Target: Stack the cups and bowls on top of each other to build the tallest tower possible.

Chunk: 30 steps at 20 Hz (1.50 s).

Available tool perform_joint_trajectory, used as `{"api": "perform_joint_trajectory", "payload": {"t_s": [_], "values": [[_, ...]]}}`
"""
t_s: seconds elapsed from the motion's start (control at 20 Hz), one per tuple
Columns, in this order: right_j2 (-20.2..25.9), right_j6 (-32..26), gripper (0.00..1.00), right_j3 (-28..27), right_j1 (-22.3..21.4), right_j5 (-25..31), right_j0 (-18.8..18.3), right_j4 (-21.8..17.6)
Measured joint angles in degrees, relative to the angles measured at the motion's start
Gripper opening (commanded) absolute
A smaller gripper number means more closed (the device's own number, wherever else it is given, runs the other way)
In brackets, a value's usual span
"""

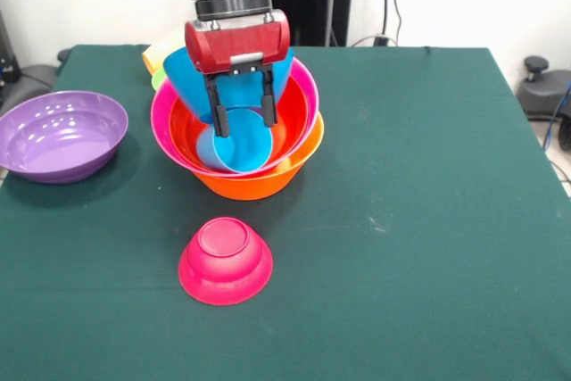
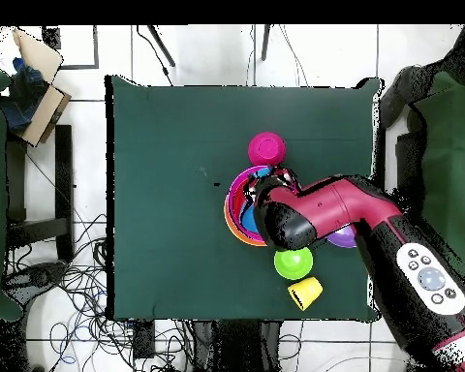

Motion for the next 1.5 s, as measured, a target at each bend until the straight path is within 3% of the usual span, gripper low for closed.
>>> {"api": "perform_joint_trajectory", "payload": {"t_s": [0.75,0.8,1.3,1.35,1.5], "values": [[-3.11,0.00,1.00,-5.39,4.27,0.00,3.26,0.05],[-3.54,0.00,0.00,-6.01,4.68,0.01,3.80,0.12],[-4.76,0.00,0.00,-7.13,4.60,0.01,5.09,1.11],[-4.79,0.00,1.00,-7.44,4.57,0.00,5.13,1.43],[-4.86,0.00,1.00,-7.55,4.57,0.01,5.13,1.65]]}}
